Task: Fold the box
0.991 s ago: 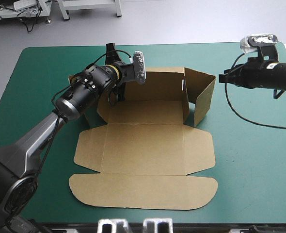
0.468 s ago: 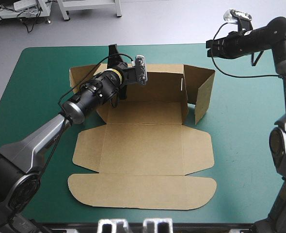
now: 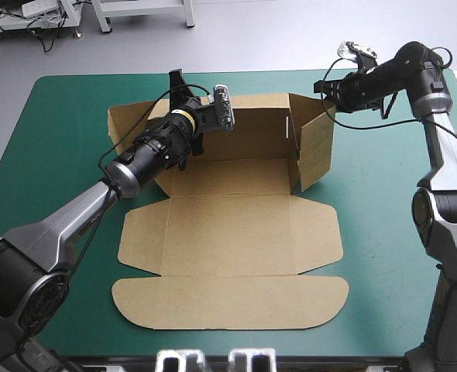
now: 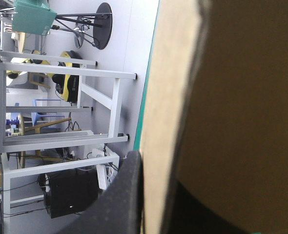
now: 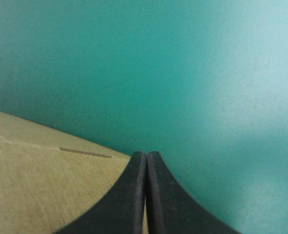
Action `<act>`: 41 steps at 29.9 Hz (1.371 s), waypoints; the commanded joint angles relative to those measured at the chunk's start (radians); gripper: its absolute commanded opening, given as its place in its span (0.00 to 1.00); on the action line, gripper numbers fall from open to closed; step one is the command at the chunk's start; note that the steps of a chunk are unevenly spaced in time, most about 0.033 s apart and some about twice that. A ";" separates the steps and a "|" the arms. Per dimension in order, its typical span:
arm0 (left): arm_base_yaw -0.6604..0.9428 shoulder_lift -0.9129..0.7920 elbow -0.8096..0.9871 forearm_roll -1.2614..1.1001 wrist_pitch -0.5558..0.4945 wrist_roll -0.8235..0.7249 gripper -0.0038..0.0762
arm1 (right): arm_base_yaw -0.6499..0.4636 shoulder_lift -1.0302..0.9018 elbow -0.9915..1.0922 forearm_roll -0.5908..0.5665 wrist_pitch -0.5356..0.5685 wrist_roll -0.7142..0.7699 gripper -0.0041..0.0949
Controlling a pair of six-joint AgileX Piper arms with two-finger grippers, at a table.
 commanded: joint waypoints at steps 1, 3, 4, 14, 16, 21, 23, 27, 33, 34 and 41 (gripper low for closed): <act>0.000 -0.050 -0.031 0.035 -0.033 -0.037 0.04 | 0.014 -0.107 0.062 0.120 0.012 -0.078 0.02; 0.000 -0.050 -0.031 0.038 -0.028 -0.042 0.04 | 0.019 -0.135 0.118 0.125 0.012 -0.110 0.02; 0.000 -0.050 -0.031 0.038 -0.026 -0.042 0.04 | 0.025 -0.151 0.145 0.121 0.012 -0.124 0.02; 0.000 -0.038 -0.029 -0.007 0.037 -0.038 0.04 | 0.030 -0.290 0.420 0.155 0.000 -0.400 0.02; 0.000 -0.031 -0.029 -0.027 0.037 -0.038 0.04 | 0.030 -0.326 0.477 0.183 -0.050 -0.474 0.02; 0.000 -0.020 -0.029 -0.034 0.035 -0.038 0.04 | 0.030 -0.432 0.630 0.236 -0.273 -0.613 0.02; 0.000 -0.018 -0.029 -0.034 0.035 -0.035 0.04 | 0.030 -0.484 0.723 0.303 -0.376 -0.726 0.02; 0.000 -0.014 -0.029 -0.059 0.031 -0.019 0.04 | 0.030 -0.557 0.904 0.533 -0.433 -1.035 0.02; 0.000 -0.014 -0.029 -0.106 0.055 0.031 0.04 | 0.030 -0.598 1.079 0.780 -0.474 -1.302 0.02; 0.000 -0.014 -0.029 -0.106 0.061 0.038 0.04 | 0.030 -0.600 1.086 0.777 -0.469 -1.313 0.02; -0.026 -0.014 -0.016 -0.101 0.074 0.075 0.04 | 0.030 -0.600 1.079 0.707 -0.443 -1.324 0.12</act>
